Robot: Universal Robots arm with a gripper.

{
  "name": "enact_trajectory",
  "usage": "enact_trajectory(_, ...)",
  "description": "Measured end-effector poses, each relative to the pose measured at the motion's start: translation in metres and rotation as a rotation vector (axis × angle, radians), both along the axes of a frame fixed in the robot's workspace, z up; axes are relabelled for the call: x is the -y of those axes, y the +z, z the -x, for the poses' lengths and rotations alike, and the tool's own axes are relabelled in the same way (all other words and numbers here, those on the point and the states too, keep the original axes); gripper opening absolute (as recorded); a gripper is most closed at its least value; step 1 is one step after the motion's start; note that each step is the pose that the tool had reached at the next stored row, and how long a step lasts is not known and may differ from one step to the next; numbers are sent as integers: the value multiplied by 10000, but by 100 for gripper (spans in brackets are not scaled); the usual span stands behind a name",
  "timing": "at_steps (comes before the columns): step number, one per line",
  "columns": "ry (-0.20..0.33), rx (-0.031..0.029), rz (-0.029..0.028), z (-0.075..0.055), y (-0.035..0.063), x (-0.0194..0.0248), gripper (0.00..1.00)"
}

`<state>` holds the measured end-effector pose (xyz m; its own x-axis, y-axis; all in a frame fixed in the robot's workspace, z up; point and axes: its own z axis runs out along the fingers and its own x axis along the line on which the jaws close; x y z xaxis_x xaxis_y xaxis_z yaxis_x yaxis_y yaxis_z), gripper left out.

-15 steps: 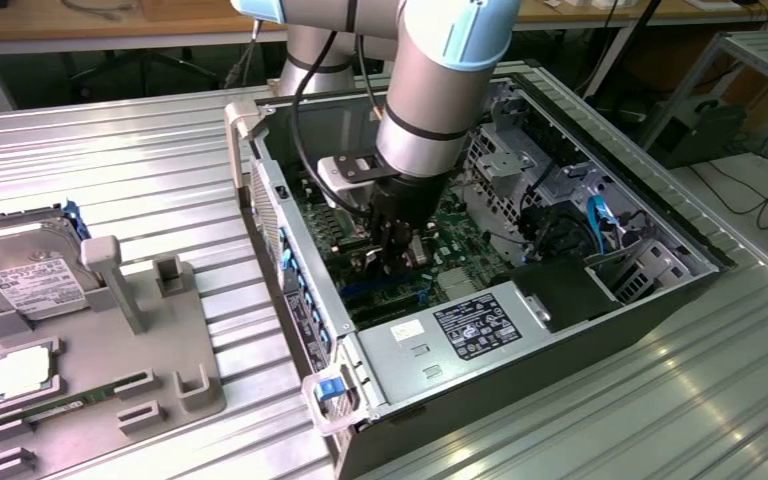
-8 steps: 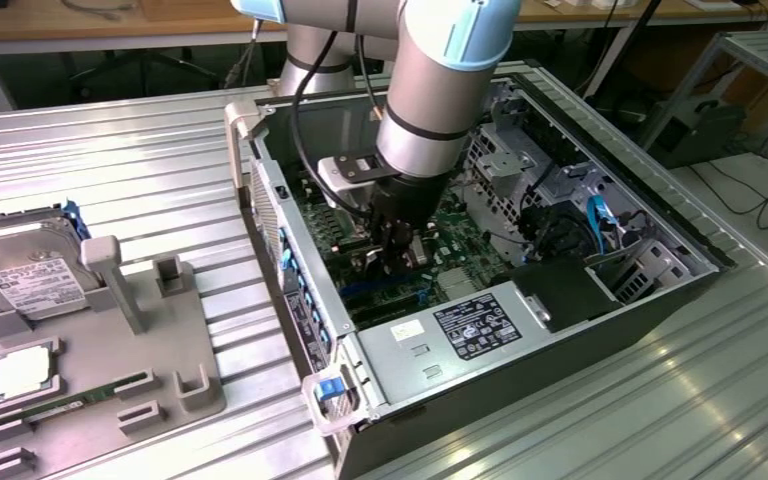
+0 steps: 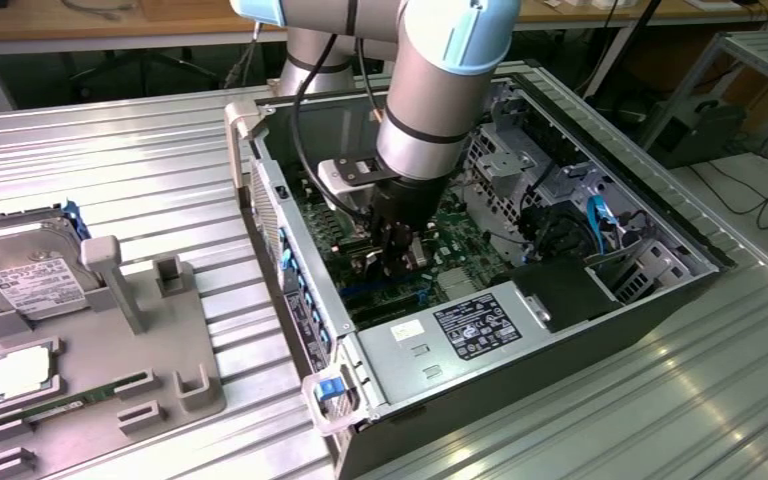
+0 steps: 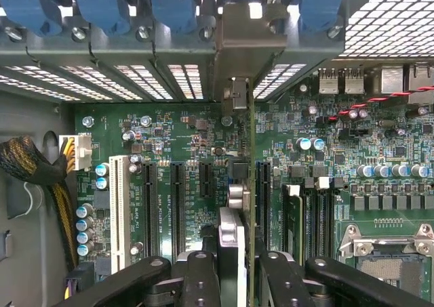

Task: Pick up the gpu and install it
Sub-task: 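Insert the gpu into the slot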

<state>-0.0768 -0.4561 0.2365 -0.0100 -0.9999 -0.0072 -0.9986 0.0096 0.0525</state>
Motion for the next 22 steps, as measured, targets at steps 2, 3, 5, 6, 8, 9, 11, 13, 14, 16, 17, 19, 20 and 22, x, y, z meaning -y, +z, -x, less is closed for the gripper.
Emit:
enact_trajectory(2, 0, 0, 0, 0, 0, 0, 28)
enact_trajectory(3, 1, 0, -1, 0, 0, 0, 28)
enact_trajectory(5, 1, 0, -1, 0, 0, 0, 28)
enact_trajectory(6, 1, 0, -1, 0, 4, 0, 28)
enact_trajectory(8, 0, 0, -2, 0, 22, 0, 28)
enact_trajectory(9, 0, 0, -1, 0, 31, 0, 28)
enact_trajectory(11, 0, 0, -1, 0, 32, 0, 28)
enact_trajectory(13, 0, 1, -2, 0, 32, 0, 28)
enact_trajectory(14, 0, 1, -2, 0, 32, 0, 28)
enact_trajectory(16, 9, 0, 0, -1, 33, -2, 28)
enact_trajectory(17, 23, 0, 0, -1, 33, -5, 28)
enact_trajectory(19, 67, 0, -1, 0, 33, -8, 28)
enact_trajectory(20, 76, 1, 0, 0, 33, -8, 28)
enact_trajectory(22, 76, 0, 0, 0, 33, -9, 28)
